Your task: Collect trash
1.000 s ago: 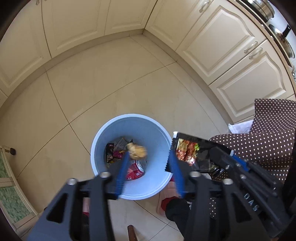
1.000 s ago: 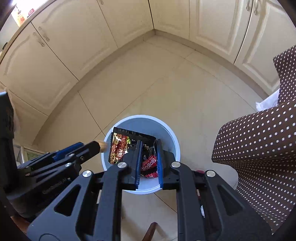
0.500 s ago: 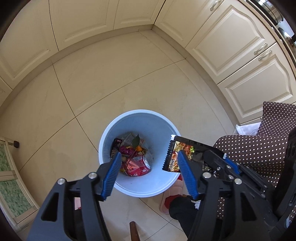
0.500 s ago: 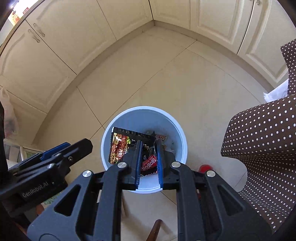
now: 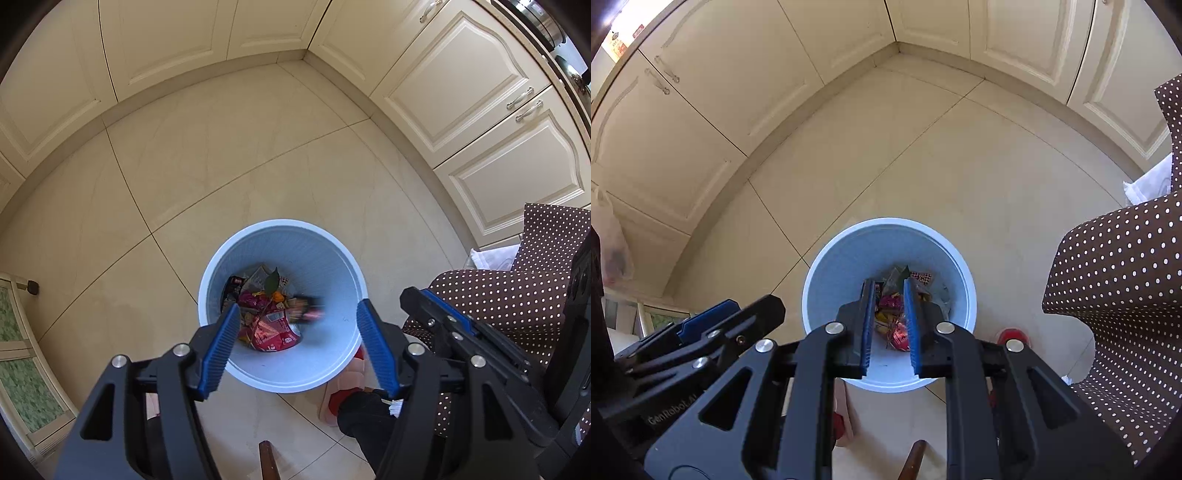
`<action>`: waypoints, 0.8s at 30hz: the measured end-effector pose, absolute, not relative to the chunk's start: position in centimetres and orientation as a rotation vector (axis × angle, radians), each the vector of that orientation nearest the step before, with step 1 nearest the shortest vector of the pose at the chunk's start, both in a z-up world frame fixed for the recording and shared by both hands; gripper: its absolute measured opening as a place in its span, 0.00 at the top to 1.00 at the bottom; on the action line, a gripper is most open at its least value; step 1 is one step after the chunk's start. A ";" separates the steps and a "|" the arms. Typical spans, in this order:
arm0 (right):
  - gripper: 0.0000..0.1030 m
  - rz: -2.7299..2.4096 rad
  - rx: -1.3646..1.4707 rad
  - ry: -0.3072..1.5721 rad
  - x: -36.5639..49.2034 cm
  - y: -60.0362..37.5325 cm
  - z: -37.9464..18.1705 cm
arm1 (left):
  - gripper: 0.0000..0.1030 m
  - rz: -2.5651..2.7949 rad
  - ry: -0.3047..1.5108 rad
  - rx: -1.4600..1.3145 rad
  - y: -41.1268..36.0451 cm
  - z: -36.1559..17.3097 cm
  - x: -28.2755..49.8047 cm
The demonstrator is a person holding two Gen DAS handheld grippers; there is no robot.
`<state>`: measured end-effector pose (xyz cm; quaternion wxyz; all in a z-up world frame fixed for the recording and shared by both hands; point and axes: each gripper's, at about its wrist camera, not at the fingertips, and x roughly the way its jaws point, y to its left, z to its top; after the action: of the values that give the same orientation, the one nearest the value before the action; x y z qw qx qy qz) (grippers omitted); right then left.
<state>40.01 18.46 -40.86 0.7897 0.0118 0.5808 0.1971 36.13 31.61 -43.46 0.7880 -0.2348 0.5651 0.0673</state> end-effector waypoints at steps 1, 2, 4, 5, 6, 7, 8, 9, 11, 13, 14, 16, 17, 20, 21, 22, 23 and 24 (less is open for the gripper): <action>0.83 0.424 0.025 1.250 40.0 18.5 -40.8 | 0.37 0.143 1.217 -0.505 31.6 -43.4 36.1; 0.83 0.424 0.021 1.248 40.0 18.4 -40.7 | 0.37 0.140 1.217 -0.503 31.5 -43.3 36.1; 0.83 0.423 0.017 1.245 39.8 18.1 -40.4 | 0.37 0.138 1.208 -0.486 31.2 -42.8 35.8; 0.83 0.421 0.014 1.240 39.6 17.9 -40.0 | 0.37 0.139 1.202 -0.473 30.9 -42.5 35.7; 0.82 0.421 0.011 1.236 39.4 17.6 -39.7 | 0.37 0.140 1.194 -0.458 30.7 -42.1 35.5; 0.82 0.419 0.009 1.228 39.1 17.2 -39.2 | 0.37 0.142 1.188 -0.442 30.5 -41.8 35.3; 0.82 0.419 0.009 1.222 38.9 17.1 -38.7 | 0.37 0.142 1.176 -0.416 30.0 -41.1 35.0; 0.82 0.416 0.005 1.211 38.5 16.7 -37.9 | 0.37 0.143 1.169 -0.399 29.8 -40.7 34.7; 0.82 0.412 0.000 1.187 37.8 16.0 -36.4 | 0.36 0.155 1.153 -0.360 29.1 -39.4 34.0; 0.78 0.406 -0.004 1.151 36.8 15.0 -34.5 | 0.36 0.152 1.113 -0.346 28.3 -37.1 33.1; 0.77 0.400 -0.011 1.126 36.2 14.5 -33.3 | 0.36 0.140 1.091 -0.340 27.9 -35.7 32.6; 0.71 0.392 -0.021 1.069 34.6 13.2 -30.6 | 0.33 0.128 1.051 -0.323 27.2 -33.5 31.7; 0.68 0.391 -0.026 1.042 33.7 12.5 -29.3 | 0.32 0.126 1.015 -0.309 26.6 -31.8 30.7; 0.53 0.373 -0.060 0.930 30.6 10.8 -25.0 | 0.30 0.110 0.930 -0.278 24.8 -27.5 28.1; 0.53 0.370 -0.070 0.893 29.6 10.2 -23.6 | 0.30 0.102 0.903 -0.269 24.1 -26.1 27.2; 0.53 0.368 -0.072 0.857 28.5 9.6 -22.3 | 0.30 0.096 0.884 -0.261 23.7 -25.1 26.5; 0.53 0.361 -0.062 0.810 27.2 8.6 -20.7 | 0.29 0.087 0.856 -0.245 22.8 -23.5 25.3; 0.51 0.353 -0.055 0.771 25.9 7.6 -19.5 | 0.29 0.081 0.836 -0.235 22.3 -22.4 24.5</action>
<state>25.94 7.62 -19.52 0.9111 -0.0267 0.3741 0.1710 24.52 22.28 -22.44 0.9063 -0.1138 0.4051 0.0393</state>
